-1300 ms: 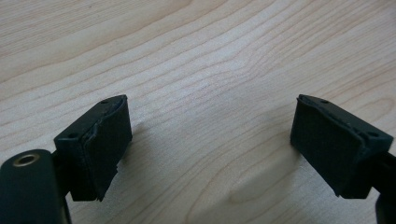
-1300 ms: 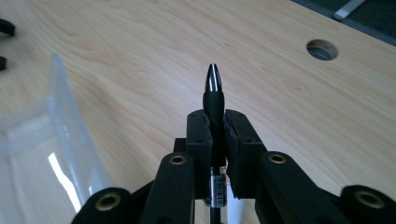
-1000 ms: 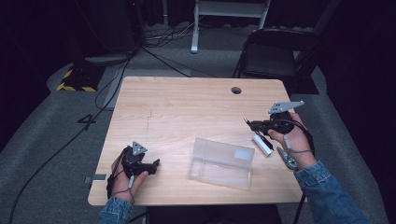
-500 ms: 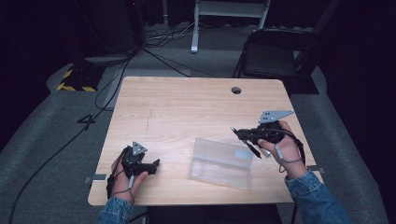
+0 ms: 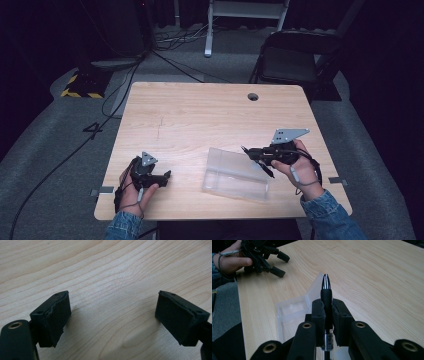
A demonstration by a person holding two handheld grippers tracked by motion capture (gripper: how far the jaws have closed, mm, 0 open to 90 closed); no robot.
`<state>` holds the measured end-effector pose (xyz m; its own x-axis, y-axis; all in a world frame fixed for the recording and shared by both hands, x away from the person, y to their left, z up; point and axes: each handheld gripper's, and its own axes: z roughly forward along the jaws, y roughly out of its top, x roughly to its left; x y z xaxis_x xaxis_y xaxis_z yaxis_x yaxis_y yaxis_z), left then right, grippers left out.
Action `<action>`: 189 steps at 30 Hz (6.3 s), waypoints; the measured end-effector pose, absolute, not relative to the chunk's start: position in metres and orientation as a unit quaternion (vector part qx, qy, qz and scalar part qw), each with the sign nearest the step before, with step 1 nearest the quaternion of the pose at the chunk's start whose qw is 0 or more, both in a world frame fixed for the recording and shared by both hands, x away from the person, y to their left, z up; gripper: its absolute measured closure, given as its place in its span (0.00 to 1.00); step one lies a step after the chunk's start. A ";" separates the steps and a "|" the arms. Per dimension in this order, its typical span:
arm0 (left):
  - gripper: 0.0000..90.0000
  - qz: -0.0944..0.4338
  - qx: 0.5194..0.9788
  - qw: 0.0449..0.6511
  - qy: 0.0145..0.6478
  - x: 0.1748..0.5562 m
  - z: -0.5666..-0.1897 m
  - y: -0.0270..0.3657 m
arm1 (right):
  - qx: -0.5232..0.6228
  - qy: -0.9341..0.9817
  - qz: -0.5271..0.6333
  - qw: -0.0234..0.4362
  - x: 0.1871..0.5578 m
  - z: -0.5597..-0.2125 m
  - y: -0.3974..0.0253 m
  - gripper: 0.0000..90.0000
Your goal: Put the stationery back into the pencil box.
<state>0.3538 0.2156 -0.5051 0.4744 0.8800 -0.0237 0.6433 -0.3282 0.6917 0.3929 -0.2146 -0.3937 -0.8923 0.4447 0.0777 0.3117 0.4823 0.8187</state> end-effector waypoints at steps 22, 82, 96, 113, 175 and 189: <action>0.15 0.181 0.794 0.326 0.479 0.354 -0.505 0.215 | 0.175 0.880 0.436 0.068 0.390 -0.422 -0.190 0.90; 0.15 0.181 0.794 0.326 0.479 0.354 -0.505 0.215 | 0.133 0.925 0.348 0.069 0.388 -0.462 -0.169 0.89; 0.15 0.181 0.794 0.326 0.479 0.354 -0.505 0.215 | 0.123 0.933 0.329 0.079 0.385 -0.470 -0.162 0.89; 0.15 0.181 0.795 0.326 0.479 0.354 -0.505 0.215 | 0.119 0.937 0.318 0.083 0.384 -0.474 -0.159 0.88; 0.15 0.179 0.795 0.328 0.478 0.355 -0.505 0.215 | 0.141 0.936 0.318 0.050 0.380 -0.468 -0.161 0.76; 0.15 0.179 0.795 0.327 0.478 0.355 -0.505 0.215 | 0.129 0.950 0.278 0.051 0.379 -0.474 -0.159 0.89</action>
